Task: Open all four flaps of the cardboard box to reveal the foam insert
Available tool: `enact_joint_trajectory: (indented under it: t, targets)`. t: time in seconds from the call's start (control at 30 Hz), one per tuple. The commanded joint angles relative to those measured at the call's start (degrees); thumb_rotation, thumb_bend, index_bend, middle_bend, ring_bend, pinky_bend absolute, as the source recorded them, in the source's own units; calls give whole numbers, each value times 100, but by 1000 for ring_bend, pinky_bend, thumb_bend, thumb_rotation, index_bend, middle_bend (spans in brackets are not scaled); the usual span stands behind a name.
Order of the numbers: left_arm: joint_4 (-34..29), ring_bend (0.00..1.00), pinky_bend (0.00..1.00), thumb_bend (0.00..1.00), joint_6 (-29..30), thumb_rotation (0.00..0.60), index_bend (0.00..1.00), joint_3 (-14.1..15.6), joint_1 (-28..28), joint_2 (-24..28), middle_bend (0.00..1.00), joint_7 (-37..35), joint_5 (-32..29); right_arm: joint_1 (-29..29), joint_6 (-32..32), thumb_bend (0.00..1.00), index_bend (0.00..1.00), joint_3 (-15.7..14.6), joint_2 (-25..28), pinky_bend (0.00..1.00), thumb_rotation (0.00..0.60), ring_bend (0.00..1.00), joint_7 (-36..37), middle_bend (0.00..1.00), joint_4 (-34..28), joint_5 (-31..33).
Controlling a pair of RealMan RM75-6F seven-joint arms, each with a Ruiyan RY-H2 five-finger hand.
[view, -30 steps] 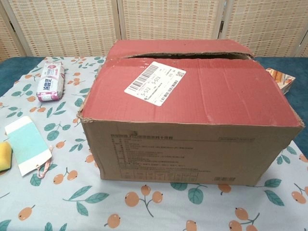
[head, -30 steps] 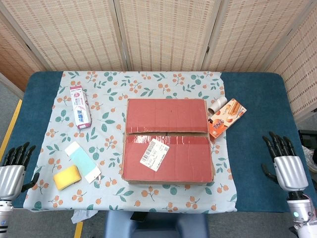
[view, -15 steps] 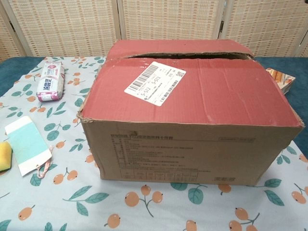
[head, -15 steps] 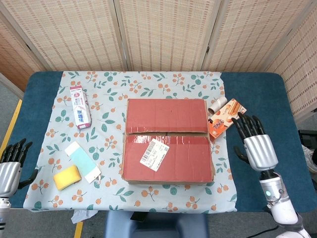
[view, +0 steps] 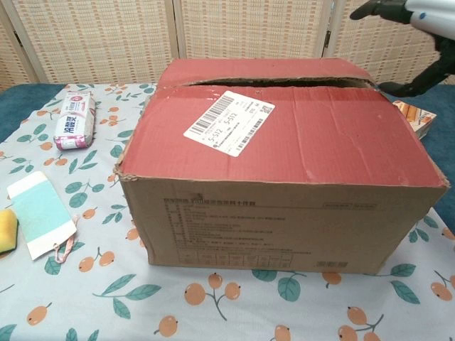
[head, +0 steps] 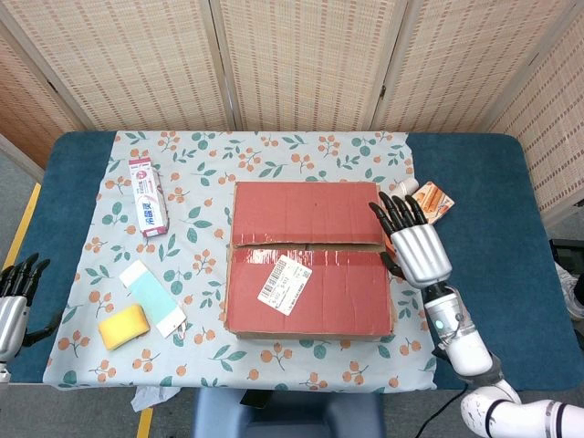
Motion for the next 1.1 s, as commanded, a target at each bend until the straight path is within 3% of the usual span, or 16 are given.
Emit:
enact_joint_trajectory:
  t: [0.03,0.53,0.83,1.1]
  targets:
    - [42,0,0,408,-17,600,0,-15,9,43,0,-138,-37,235,-132,406,2,69,-245,0,600,0,-175,0,241,257]
    - [136,0,0,408,50,600,0,-66,46,103,0,-516,-56,1036,-391,407,2,316,-738,0,600,0,-234,0,1055,879]
    - [218,0,0,408,-113,600,0,-100,42,170,0,-876,-214,1560,-532,408,2,780,-554,0,600,0,-369,0,1167,1524]
    - [461,0,0,408,-457,600,0,-157,-77,210,0,-1357,-341,2174,-886,407,2,1137,-433,0,600,0,-367,0,1698,2253]
